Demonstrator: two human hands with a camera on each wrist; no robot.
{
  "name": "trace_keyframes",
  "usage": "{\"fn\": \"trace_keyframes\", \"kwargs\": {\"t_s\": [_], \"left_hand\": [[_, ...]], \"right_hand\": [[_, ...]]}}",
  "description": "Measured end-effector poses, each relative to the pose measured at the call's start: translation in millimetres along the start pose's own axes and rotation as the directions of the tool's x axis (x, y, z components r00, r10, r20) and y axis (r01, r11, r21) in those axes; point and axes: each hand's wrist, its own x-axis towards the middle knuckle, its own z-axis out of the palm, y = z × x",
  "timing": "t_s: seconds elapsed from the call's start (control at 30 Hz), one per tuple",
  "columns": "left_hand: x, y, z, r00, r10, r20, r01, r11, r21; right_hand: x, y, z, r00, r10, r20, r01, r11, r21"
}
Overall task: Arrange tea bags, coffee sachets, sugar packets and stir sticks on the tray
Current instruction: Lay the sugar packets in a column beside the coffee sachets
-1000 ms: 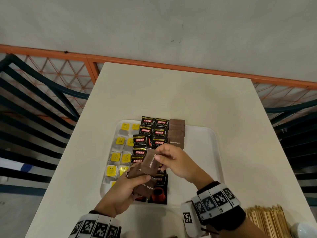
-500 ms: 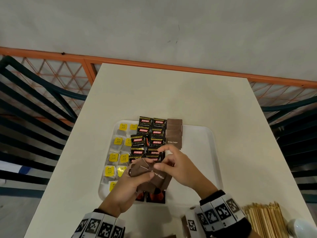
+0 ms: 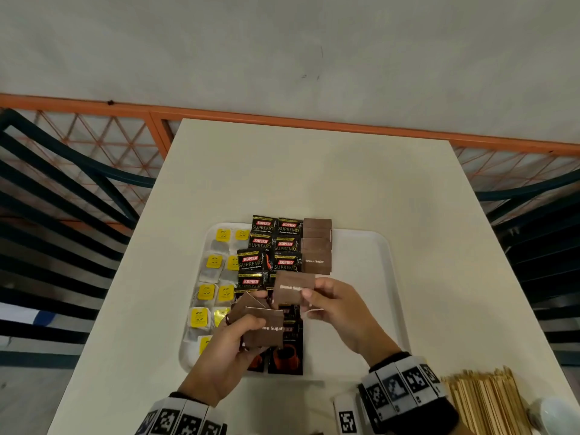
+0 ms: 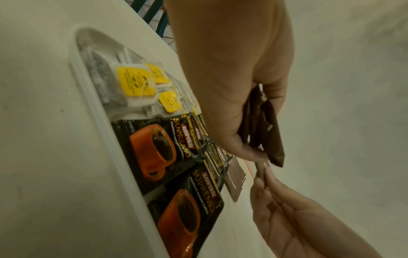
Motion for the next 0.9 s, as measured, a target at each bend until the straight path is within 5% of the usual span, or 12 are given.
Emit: {"fn": "trace_keyframes", "kwargs": {"t_s": [0.2, 0.77, 0.9], "left_hand": [[-1, 4, -2, 0.999, -0.025, 0.024, 0.026, 0.999, -0.046], [-2, 5, -3, 0.999, -0.029, 0.017, 0.031, 0.992, -0.120], [-2, 5, -1, 0.999, -0.031, 0.008, 0.032, 0.992, -0.123]], "right_hand": [[21, 8, -27, 0.962, -0.017, -0.272, -0.011, 0.995, -0.100], [55, 18, -29, 0.854, -0.133, -0.503, -0.069, 0.929, -0.363], [38, 8, -14, 0.857, -0.223, -0.465, -0.009, 0.895, -0.445]]}}
